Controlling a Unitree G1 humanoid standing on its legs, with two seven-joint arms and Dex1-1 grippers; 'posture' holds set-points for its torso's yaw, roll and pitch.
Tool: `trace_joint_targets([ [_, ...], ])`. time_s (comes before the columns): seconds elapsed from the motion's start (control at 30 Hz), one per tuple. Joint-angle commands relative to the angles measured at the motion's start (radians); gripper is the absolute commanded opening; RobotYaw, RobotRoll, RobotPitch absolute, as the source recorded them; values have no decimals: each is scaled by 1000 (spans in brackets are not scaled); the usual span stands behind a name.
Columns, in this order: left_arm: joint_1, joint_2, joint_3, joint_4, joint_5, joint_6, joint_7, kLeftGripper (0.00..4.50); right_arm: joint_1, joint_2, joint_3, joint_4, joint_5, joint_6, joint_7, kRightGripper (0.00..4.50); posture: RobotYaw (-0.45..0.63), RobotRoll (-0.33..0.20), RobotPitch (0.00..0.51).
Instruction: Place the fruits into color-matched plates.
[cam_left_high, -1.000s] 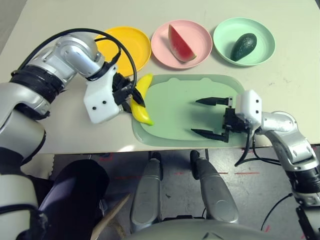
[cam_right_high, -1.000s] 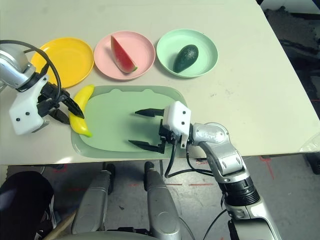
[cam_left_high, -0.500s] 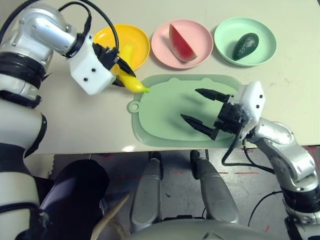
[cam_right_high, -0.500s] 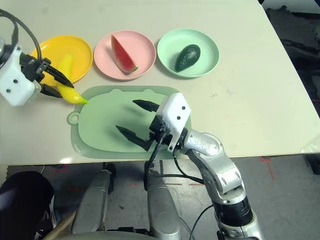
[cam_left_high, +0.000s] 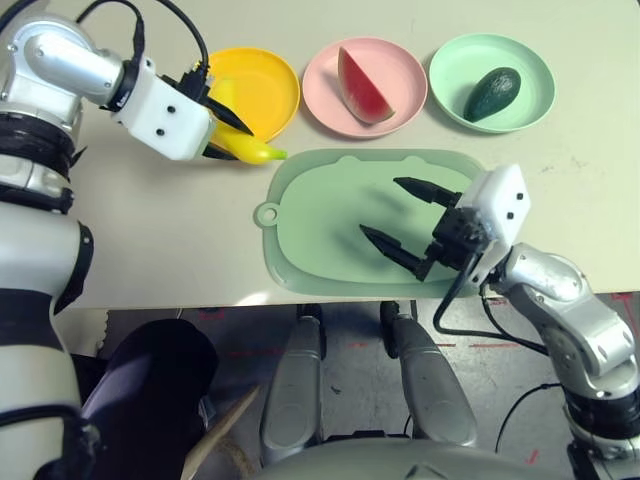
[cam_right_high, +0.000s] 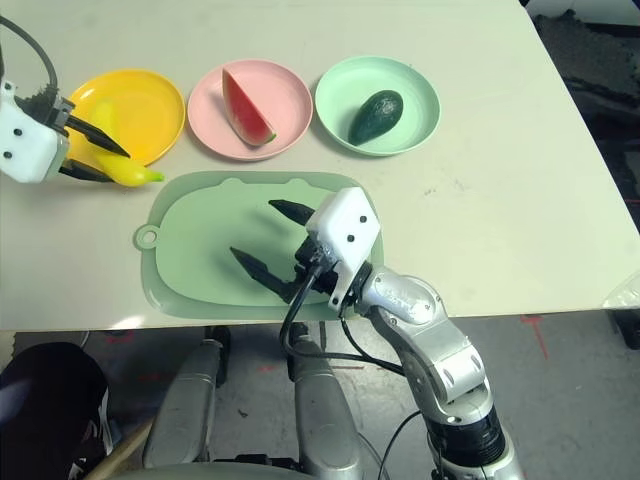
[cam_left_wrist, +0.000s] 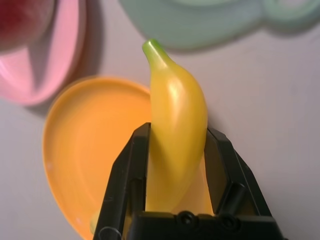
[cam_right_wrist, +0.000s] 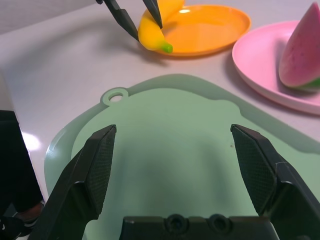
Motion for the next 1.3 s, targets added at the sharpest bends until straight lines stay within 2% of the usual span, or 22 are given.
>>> trace_joint_targets([
  [0.03,-14,1,-1,38,189,12,212,1634,29,12,29,-47,-2,33,-37,4500,-67,0,410],
  [0.17,-28,-15,-44,56,395,58,491,1634,29,18,48,-54,-11,39,-60,4500,-80,0,401],
  [0.27,-40,-37,-39,75,459,90,613,1634,37,10,50,-68,-12,41,-65,4500,-91,0,396],
  [0.57,-41,-72,-28,110,541,151,751,1634,42,-6,51,-67,-16,32,-60,4500,-92,0,390],
  [0.83,-3,-91,3,116,530,147,763,1634,39,-12,71,-61,-31,20,-49,4500,-108,0,391],
  [1.07,0,-85,6,108,549,124,765,3996,42,-10,77,-53,-42,8,-39,4500,-106,0,395],
  [1.13,-2,-80,9,107,550,117,762,4481,43,-11,77,-50,-44,4,-36,4500,-103,0,395],
  [1.3,-6,-66,28,104,538,101,752,4481,31,-12,75,-27,-48,-9,-24,4500,-98,0,396],
])
